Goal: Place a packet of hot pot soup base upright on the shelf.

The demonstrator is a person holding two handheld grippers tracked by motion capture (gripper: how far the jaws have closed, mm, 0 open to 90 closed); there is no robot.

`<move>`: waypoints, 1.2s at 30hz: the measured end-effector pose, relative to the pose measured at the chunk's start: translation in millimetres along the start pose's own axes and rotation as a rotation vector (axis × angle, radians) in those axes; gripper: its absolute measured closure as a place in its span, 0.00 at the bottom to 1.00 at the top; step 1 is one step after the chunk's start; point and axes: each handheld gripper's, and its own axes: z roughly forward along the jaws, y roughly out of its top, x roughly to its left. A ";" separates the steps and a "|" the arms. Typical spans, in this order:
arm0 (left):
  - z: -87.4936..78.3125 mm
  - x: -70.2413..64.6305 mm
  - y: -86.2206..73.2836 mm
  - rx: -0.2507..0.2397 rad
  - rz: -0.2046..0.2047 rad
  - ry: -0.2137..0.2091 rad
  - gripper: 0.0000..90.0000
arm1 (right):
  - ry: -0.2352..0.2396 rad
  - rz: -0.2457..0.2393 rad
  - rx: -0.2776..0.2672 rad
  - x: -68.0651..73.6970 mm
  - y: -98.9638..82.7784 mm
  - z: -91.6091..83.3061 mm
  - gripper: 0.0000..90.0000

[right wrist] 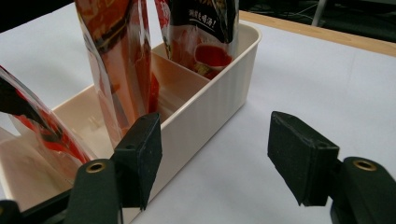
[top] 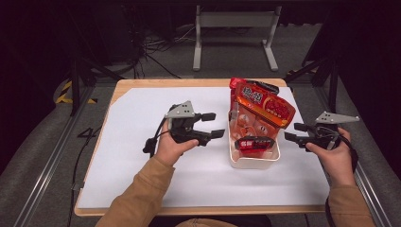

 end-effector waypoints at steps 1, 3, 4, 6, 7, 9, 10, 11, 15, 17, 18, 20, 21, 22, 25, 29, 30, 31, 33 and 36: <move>-5.0 0.9 -0.5 0.003 0.002 0.014 0.33 | 0.001 -0.001 -0.002 0.1 0.0 -0.1 0.40; -14.9 2.1 -2.0 0.010 -0.002 0.037 0.32 | 0.004 -0.005 -0.005 0.1 -0.7 0.2 0.39; -19.9 3.0 -3.0 0.013 0.001 0.043 0.32 | 0.003 -0.007 -0.005 0.4 -1.1 0.5 0.39; -33.3 4.9 -6.0 0.021 -0.001 0.074 0.32 | 0.002 -0.013 -0.008 0.9 -2.2 0.8 0.37; -39.4 6.3 -7.2 0.025 0.000 0.090 0.32 | 0.002 -0.015 -0.009 1.0 -2.5 0.9 0.37; -49.0 8.4 -9.6 0.035 0.000 0.120 0.31 | 0.003 -0.019 -0.009 1.1 -3.1 1.2 0.36; -54.7 9.5 -11.5 0.042 0.002 0.140 0.30 | 0.004 -0.019 -0.009 1.3 -3.5 1.4 0.36; -54.7 9.5 -11.5 0.042 0.002 0.140 0.29 | 0.004 -0.019 -0.009 1.3 -3.5 1.4 0.36; -71.2 13.3 -20.7 0.066 -0.003 0.189 0.27 | 0.015 -0.031 -0.012 2.1 -5.3 2.6 0.34; -77.6 15.3 -27.3 0.078 -0.009 0.214 0.26 | 0.012 -0.033 -0.014 2.5 -7.1 2.8 0.33; -80.7 17.2 -30.7 0.085 -0.013 0.222 0.25 | 0.007 -0.034 -0.014 2.5 -8.1 3.1 0.32; -88.0 22.4 -40.7 0.096 -0.036 0.248 0.24 | 0.000 -0.033 -0.016 1.6 -10.4 4.1 0.32; -90.6 23.8 -44.1 0.099 -0.043 0.258 0.23 | 0.000 -0.030 -0.020 1.1 -11.1 4.6 0.32; -90.6 23.8 -44.1 0.099 -0.043 0.258 0.23 | 0.000 -0.028 -0.024 0.6 -11.9 5.3 0.32; -99.8 28.5 -56.0 0.105 -0.058 0.288 0.22 | -0.001 -0.026 -0.027 -0.8 -13.9 7.0 0.33; -114.9 38.6 -75.3 0.129 -0.096 0.329 0.23 | -0.009 -0.015 -0.036 -4.7 -19.8 10.8 0.32; -117.6 41.4 -79.3 0.131 -0.108 0.339 0.22 | -0.012 -0.018 -0.037 -6.4 -21.8 12.6 0.32; -117.6 41.4 -79.3 0.131 -0.108 0.339 0.22 | -0.012 -0.018 -0.037 -6.4 -21.8 12.6 0.32; -121.6 46.3 -87.1 0.145 -0.121 0.359 0.21 | -0.007 -0.010 -0.029 -9.7 -26.7 17.1 0.33; -126.8 51.2 -99.7 0.121 -0.132 0.411 0.21 | -0.010 -0.009 -0.024 -11.7 -29.6 20.6 0.33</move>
